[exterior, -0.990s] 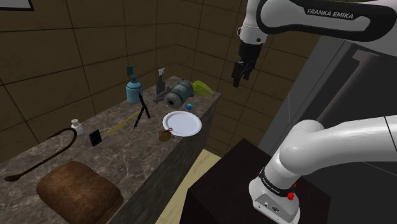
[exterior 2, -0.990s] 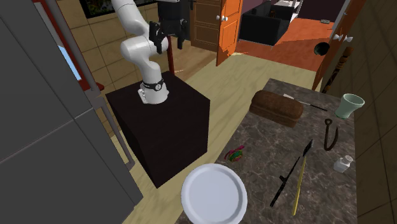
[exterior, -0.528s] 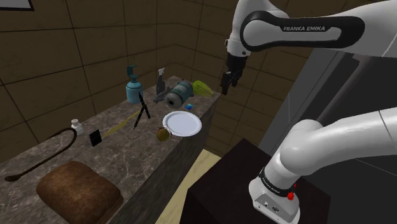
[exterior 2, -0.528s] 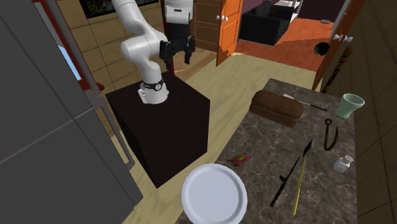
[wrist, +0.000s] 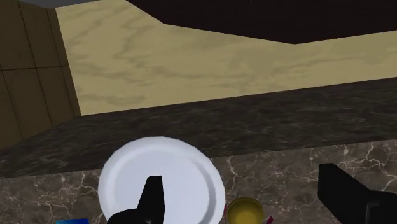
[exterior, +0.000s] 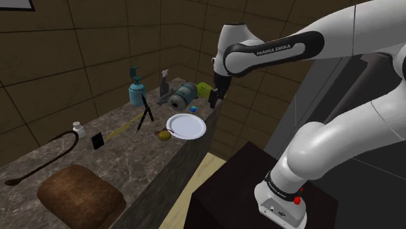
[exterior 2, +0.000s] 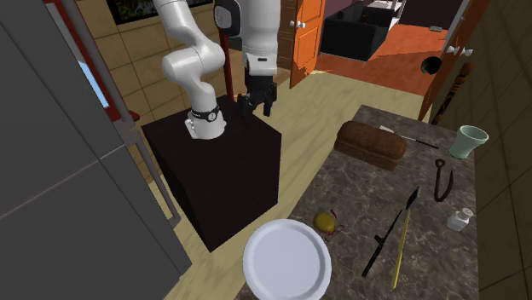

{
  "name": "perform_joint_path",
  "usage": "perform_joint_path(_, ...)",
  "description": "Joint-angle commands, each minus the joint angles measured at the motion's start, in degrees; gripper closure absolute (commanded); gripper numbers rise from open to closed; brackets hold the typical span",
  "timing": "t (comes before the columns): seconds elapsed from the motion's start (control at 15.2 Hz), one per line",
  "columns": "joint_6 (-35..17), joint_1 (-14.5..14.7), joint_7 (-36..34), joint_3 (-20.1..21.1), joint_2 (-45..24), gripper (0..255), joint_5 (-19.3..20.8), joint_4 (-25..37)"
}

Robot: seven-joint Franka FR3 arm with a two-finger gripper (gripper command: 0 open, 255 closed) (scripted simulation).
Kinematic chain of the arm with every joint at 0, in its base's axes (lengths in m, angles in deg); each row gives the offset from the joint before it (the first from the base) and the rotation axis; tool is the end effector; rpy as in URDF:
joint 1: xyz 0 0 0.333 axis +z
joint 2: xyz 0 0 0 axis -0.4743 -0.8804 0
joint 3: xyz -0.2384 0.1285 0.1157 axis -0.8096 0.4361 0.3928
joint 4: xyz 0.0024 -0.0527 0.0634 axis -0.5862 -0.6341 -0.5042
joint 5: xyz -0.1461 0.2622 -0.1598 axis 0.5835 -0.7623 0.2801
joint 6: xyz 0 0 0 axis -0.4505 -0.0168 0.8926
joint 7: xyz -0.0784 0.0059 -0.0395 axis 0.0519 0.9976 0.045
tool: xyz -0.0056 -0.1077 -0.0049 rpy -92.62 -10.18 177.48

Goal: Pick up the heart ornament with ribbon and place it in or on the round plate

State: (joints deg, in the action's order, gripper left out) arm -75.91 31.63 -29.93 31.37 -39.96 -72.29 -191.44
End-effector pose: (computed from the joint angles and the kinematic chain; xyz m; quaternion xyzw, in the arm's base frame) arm 0.3606 0.0022 0.4424 0.9929 0.1070 0.0110 0.0510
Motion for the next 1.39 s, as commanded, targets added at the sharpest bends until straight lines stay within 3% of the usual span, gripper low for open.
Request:
perform_joint_path(0.0, -4.73, 0.45, 0.3, 0.08, -3.58, 0, 0.14, -0.45)
perform_joint_path(0.66, -24.45, 1.94, 1.58, 0.93, -25.37, 0, 1.59, 4.27)
perform_joint_path(1.32, -37.07, 3.69, 1.53, 1.72, -48.0, 0, 4.9, 16.83)
